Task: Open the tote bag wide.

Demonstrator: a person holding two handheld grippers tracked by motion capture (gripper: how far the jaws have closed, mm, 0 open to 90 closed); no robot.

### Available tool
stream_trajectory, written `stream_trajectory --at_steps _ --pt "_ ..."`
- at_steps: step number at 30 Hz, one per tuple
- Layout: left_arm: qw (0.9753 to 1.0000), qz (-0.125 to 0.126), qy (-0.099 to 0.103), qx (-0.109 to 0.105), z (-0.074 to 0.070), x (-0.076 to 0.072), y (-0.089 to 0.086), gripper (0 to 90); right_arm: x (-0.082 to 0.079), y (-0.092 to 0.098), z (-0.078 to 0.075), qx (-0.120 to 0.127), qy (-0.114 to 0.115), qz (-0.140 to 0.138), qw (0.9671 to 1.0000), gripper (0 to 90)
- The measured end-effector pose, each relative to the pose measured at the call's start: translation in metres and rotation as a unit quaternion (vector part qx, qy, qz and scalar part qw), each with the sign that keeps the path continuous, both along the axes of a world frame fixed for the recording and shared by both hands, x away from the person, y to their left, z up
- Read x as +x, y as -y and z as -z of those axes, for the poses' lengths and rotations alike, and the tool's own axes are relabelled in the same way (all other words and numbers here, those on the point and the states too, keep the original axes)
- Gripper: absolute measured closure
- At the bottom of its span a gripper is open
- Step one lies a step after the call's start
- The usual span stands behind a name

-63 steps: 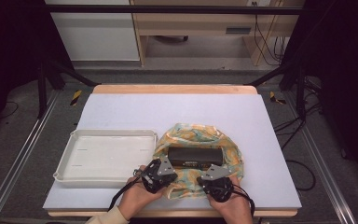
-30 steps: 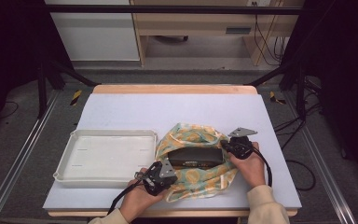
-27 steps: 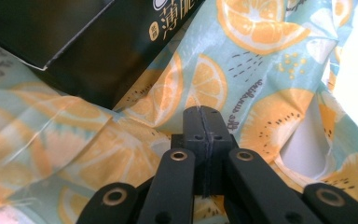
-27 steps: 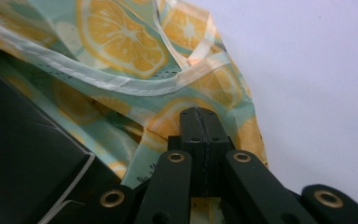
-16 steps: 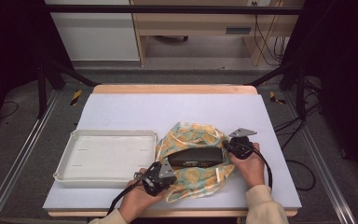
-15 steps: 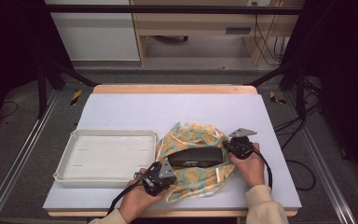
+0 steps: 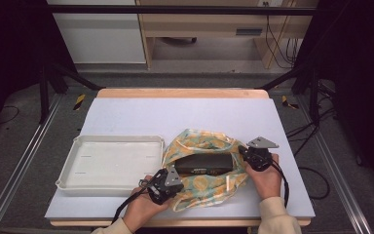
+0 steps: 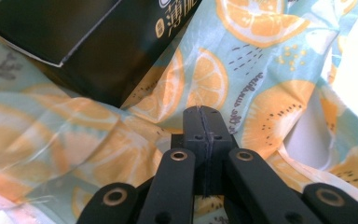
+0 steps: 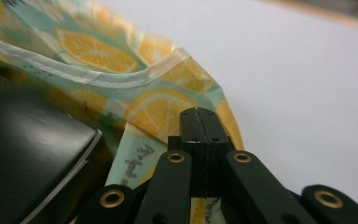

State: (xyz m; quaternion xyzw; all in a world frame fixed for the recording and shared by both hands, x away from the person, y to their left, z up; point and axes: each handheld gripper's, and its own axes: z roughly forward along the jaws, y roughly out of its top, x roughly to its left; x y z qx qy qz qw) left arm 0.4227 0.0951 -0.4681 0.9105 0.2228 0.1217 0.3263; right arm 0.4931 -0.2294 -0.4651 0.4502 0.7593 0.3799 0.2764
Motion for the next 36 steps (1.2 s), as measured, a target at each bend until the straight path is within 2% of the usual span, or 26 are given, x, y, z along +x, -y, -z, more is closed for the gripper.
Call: stream_trajectory --at_steps 1,3,4,6,7,9,11,14,15,16,17,18,21,25,29,30,31,32,33,36 --pt "1.0 0.0 0.0 -0.004 -0.003 0.0 0.0 90.0 -0.011 -0.001 -0.013 -0.002 0.029 0.008 0.9996 90.0" --pt "0.9999 0.003 -0.002 -0.01 -0.004 -0.001 -0.001 90.0 -0.014 -0.001 -0.017 0.0 0.037 0.009 0.9993 90.0" --pt "0.9999 0.003 -0.001 -0.015 -0.006 -0.002 -0.002 90.0 -0.026 -0.002 -0.025 0.01 0.052 0.009 0.9986 90.0" --pt "0.9996 0.004 0.004 -0.026 -0.014 -0.004 -0.003 90.0 -0.036 -0.005 -0.032 0.003 0.066 0.002 0.9978 90.0" --pt "0.9996 0.004 0.004 -0.026 -0.014 -0.004 -0.003 90.0 -0.036 -0.005 -0.032 0.003 0.066 0.002 0.9978 90.0" --pt "0.9994 0.005 0.006 -0.033 -0.019 -0.005 -0.004 90.0 -0.048 -0.008 -0.035 0.006 0.072 -0.004 0.9974 90.0" --pt "0.9989 0.006 0.008 -0.046 -0.026 -0.007 -0.006 90.0 -0.064 -0.012 -0.034 0.003 0.068 -0.018 0.9976 90.0" --pt "0.9986 0.014 0.003 -0.052 -0.031 -0.008 -0.006 90.0 -0.071 -0.014 -0.032 0.0 0.063 -0.026 0.9977 90.0" --pt "0.9985 0.015 0.005 -0.052 -0.033 -0.009 -0.006 90.0 -0.076 -0.014 -0.031 -0.006 0.062 -0.03 0.9976 90.0" --pt "0.9984 0.015 0.016 -0.052 -0.035 -0.009 -0.007 90.0 -0.083 -0.014 -0.03 -0.007 0.062 -0.035 0.9974 90.0" --pt "0.9978 0.015 0.021 -0.06 -0.042 -0.01 -0.008 90.0 -0.087 -0.013 -0.029 -0.007 0.058 -0.039 0.9975 90.0" --pt "0.9978 0.015 0.021 -0.06 -0.042 -0.01 -0.008 90.0 -0.09 -0.013 -0.028 -0.006 0.056 -0.039 0.9976 90.0" --pt "0.9976 0.009 0.032 -0.061 -0.054 -0.01 -0.012 90.0 -0.097 -0.014 -0.025 -0.012 0.05 -0.05 0.9974 90.0" --pt "0.9967 -0.009 0.043 -0.068 -0.064 0.002 -0.019 90.0 -0.103 -0.018 -0.021 -0.021 0.044 -0.067 0.9965 90.0" --pt "0.9955 -0.026 0.041 -0.082 -0.073 0.023 -0.028 90.0 -0.103 -0.023 -0.017 -0.025 0.036 -0.079 0.9959 90.0" --pt "0.9953 -0.03 0.045 -0.081 -0.079 0.035 -0.03 90.0 -0.103 -0.025 -0.016 -0.029 0.034 -0.083 0.9955 90.0" --pt "0.9953 -0.03 0.045 -0.081 -0.079 0.035 -0.03 90.0 -0.103 -0.026 -0.016 -0.029 0.033 -0.085 0.9954 90.0" --pt "0.996 -0.029 0.048 -0.07 -0.082 0.044 -0.029 90.0 -0.103 -0.028 -0.015 -0.032 0.031 -0.087 0.9952 90.0" --pt "0.996 -0.029 0.048 -0.07 -0.082 0.044 -0.029 90.0 -0.103 -0.029 -0.015 -0.034 0.03 -0.09 0.9949 90.0" --pt "0.9973 -0.025 0.049 -0.048 -0.082 0.059 -0.022 90.0 -0.102 -0.034 -0.016 -0.035 0.03 -0.093 0.9946 90.0"
